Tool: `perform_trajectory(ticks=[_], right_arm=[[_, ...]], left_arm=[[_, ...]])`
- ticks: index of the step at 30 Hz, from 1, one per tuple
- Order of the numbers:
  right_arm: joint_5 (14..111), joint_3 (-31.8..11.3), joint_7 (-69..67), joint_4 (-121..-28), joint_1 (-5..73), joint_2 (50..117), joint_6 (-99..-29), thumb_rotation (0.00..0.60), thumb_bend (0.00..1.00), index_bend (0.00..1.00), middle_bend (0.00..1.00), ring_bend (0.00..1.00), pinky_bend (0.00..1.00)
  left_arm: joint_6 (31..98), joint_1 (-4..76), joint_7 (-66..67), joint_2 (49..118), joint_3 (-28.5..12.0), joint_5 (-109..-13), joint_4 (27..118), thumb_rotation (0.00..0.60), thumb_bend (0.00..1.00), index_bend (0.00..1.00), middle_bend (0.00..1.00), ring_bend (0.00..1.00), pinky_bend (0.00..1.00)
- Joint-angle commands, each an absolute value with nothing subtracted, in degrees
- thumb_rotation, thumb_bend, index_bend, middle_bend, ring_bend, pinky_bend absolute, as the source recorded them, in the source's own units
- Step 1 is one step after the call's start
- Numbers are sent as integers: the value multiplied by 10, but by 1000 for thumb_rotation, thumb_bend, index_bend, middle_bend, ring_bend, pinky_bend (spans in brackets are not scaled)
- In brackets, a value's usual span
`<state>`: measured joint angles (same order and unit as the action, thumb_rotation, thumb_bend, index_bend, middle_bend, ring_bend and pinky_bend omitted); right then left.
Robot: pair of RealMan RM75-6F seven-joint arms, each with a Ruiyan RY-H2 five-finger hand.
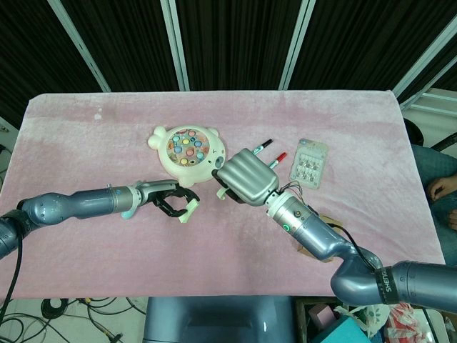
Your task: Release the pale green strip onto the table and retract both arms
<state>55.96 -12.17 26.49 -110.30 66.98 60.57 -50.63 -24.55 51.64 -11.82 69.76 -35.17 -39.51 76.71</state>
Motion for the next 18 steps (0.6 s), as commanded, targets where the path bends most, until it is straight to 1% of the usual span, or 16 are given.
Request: perform_trajectory(ticks=[1,4,6,9,12,13,14,18], right_arm=[[562,-107,263,-1091,662,609,-493,600,503,993,755,847,703],[563,-93,263,-1080,657,619,-484,600,503,993,754,846,703],[561,-81,267,-1071,654,629,-475,600,503,993,752,844,703],[557,-65,271,-1056,650,650,-467,600,503,993,751,843,703],[555,-53,268,-1040,643,674,-464,600,503,989,751,844,703],[555,-48,268,-1030,640,686,-463,600,503,984,751,844,703],[555,-45,268,-1024,638,695,-462,600,503,980,751,844,703],[555,-36,264,-1000,631,726,-462,600,479,963,751,844,703]], left_arm=[[-178,506,-91,685,-316,-446,792,600,544,556,138,0,0],[-122,505,-84,680,-291,-475,810,600,543,558,138,0,0],[-72,505,-74,679,-272,-500,820,600,543,557,138,0,0],[22,509,-41,682,-230,-548,834,600,544,554,137,0,0],[97,519,-5,687,-181,-576,843,600,544,551,136,0,0],[132,526,17,691,-157,-581,844,600,544,550,135,0,0],[155,530,33,696,-143,-581,843,600,544,550,134,0,0],[243,546,99,720,-97,-553,847,600,544,549,133,0,0]])
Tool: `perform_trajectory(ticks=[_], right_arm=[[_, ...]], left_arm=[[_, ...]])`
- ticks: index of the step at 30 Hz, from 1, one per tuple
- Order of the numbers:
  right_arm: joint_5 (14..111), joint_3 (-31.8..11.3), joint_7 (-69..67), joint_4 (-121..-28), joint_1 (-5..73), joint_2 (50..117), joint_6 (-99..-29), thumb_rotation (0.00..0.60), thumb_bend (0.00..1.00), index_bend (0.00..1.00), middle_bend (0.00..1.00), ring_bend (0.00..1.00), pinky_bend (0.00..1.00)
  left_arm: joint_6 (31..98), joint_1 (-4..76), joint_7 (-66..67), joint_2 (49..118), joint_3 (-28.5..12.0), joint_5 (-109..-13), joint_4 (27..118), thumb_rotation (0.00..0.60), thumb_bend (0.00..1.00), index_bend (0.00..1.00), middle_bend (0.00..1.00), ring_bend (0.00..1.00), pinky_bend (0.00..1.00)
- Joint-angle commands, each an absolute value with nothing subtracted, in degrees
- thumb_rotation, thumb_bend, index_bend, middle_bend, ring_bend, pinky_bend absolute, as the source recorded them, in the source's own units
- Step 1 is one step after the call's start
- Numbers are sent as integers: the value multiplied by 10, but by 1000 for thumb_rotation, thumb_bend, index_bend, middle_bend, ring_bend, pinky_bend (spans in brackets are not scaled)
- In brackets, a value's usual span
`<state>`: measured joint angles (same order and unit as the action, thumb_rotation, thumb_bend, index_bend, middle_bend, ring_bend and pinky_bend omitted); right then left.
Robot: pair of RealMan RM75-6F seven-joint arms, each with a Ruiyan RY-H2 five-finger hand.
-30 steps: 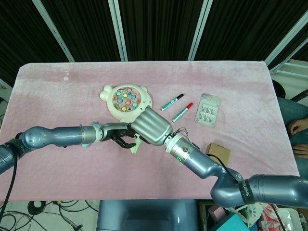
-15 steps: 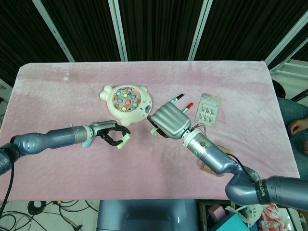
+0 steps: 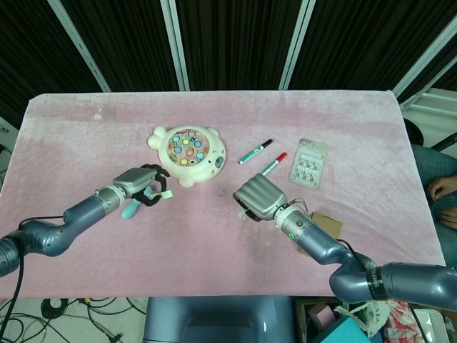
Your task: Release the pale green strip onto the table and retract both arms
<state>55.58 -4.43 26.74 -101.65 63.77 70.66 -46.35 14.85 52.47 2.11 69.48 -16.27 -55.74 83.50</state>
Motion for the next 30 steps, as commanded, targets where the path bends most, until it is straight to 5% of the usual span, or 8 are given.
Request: perform_trajectory(ticks=[1,14,21,30], right_arm=[[555,-35,263,-994,629,734,-464,600,474,960,751,844,703],[535,-16,271,-922,608,820,-468,600,361,801,732,830,703],[501,-9,297,-915,613,833,-457,600,238,619,708,806,690],[430,-2,345,-935,632,825,-448,600,133,259,627,743,622]], left_arm=[[259,550,115,725,-87,-542,851,600,544,548,132,0,0],[380,614,281,780,-10,-387,899,600,525,519,127,0,0],[426,642,348,819,17,-334,894,600,377,470,103,0,0],[470,660,408,842,36,-274,897,600,151,154,54,0,0]])
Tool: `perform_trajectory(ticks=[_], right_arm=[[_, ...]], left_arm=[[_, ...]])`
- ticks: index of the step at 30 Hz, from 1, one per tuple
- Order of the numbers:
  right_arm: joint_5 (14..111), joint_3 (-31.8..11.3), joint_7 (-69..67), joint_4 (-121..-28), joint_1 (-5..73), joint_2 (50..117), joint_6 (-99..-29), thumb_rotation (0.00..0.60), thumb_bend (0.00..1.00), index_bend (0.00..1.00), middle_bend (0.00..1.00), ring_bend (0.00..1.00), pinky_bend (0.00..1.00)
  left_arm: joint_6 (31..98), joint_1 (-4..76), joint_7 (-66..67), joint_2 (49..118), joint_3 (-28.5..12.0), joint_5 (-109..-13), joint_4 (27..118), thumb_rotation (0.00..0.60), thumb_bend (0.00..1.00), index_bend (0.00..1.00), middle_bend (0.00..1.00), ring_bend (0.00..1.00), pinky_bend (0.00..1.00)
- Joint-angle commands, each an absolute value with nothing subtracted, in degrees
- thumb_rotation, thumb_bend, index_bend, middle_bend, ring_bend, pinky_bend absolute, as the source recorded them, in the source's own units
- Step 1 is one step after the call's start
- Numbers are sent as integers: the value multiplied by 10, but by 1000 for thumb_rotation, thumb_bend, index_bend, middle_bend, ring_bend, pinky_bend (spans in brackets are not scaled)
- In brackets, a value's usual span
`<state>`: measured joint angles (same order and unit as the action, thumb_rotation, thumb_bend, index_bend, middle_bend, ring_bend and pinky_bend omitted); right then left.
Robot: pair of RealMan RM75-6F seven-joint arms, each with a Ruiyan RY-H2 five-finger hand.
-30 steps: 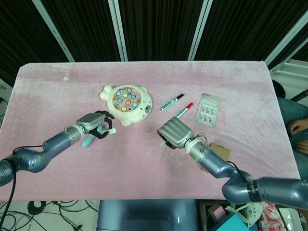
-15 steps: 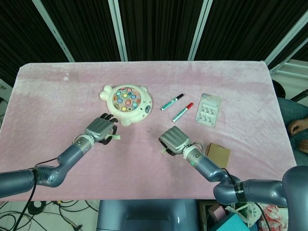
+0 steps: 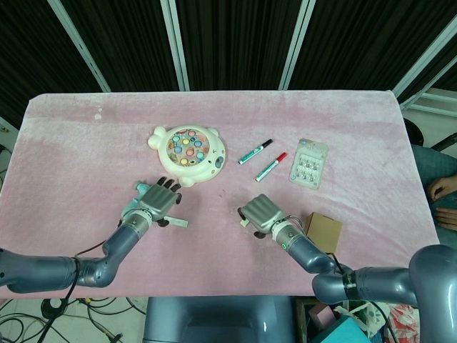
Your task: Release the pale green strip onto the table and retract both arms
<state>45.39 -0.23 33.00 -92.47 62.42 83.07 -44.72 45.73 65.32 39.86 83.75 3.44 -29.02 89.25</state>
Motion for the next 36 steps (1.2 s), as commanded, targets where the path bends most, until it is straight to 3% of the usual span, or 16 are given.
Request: perform_trajectory(ticks=[1,5,11,16,21,26,31,36], right_arm=[[424,-4,346,-939,633,821,-454,600,130,245,610,728,615],[406,-19,341,-964,630,793,-477,600,127,234,546,656,568],[385,-42,305,-1037,614,672,-487,600,128,215,432,566,448],[433,-45,257,-1074,566,576,-515,600,129,196,352,481,304],[533,-21,212,-1091,481,522,-604,600,129,96,262,391,224],[631,20,141,-1081,363,507,-736,600,129,24,230,365,196],[690,53,92,-1024,254,537,-863,600,128,11,213,357,191],[746,74,62,-957,176,591,-951,600,127,12,208,354,186]], left_arm=[[473,661,407,841,33,-271,900,600,148,132,49,0,0],[484,656,381,824,11,-275,921,600,145,128,45,0,0],[489,630,302,766,-36,-321,968,600,145,149,44,0,0],[513,583,227,702,-59,-413,1011,600,146,106,40,0,0],[584,525,226,646,-26,-495,1058,600,146,62,9,0,0],[716,439,276,603,39,-581,1114,600,146,48,1,0,0],[839,332,225,597,89,-671,1112,600,146,48,0,0,0],[897,254,158,610,127,-737,1045,600,145,48,0,0,0]])
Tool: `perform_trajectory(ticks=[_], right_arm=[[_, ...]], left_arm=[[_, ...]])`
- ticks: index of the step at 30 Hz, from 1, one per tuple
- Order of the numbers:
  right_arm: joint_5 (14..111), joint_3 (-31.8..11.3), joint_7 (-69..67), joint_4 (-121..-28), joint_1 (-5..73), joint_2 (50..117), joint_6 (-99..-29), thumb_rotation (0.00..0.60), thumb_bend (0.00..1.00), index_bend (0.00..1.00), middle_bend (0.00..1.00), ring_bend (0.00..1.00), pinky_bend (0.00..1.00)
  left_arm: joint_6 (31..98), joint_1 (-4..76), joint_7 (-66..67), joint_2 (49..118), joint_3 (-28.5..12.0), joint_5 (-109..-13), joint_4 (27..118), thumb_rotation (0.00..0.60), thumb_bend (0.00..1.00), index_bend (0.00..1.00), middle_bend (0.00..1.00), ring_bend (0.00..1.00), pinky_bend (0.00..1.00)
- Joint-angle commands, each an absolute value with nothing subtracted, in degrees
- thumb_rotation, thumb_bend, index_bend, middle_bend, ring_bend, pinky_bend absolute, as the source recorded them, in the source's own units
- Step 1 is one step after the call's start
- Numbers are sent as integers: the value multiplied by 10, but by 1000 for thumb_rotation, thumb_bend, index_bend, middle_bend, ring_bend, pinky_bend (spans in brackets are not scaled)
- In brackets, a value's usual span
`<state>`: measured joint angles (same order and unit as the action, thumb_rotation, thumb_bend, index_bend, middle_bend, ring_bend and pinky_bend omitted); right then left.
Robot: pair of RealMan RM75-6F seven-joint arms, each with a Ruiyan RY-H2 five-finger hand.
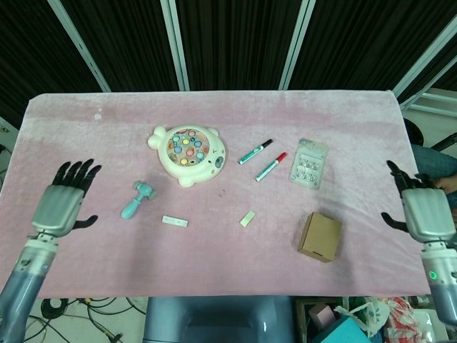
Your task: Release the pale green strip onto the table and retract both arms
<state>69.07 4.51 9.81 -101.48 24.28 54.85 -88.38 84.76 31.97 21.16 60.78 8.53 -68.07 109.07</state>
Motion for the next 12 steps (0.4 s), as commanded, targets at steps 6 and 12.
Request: perform_trajectory(ticks=[6,12], right_arm=[[790,96,63,-923,127,628,-983,600,127,10,178,334,182],[818,95,88,-925,113,641,-984,600,128,7,170,327,182]], left_arm=[[932,192,99,644,147,-786,960,600,146,48,0,0,0],[955,162,84,668,136,-812,908,600,145,41,0,0,0]])
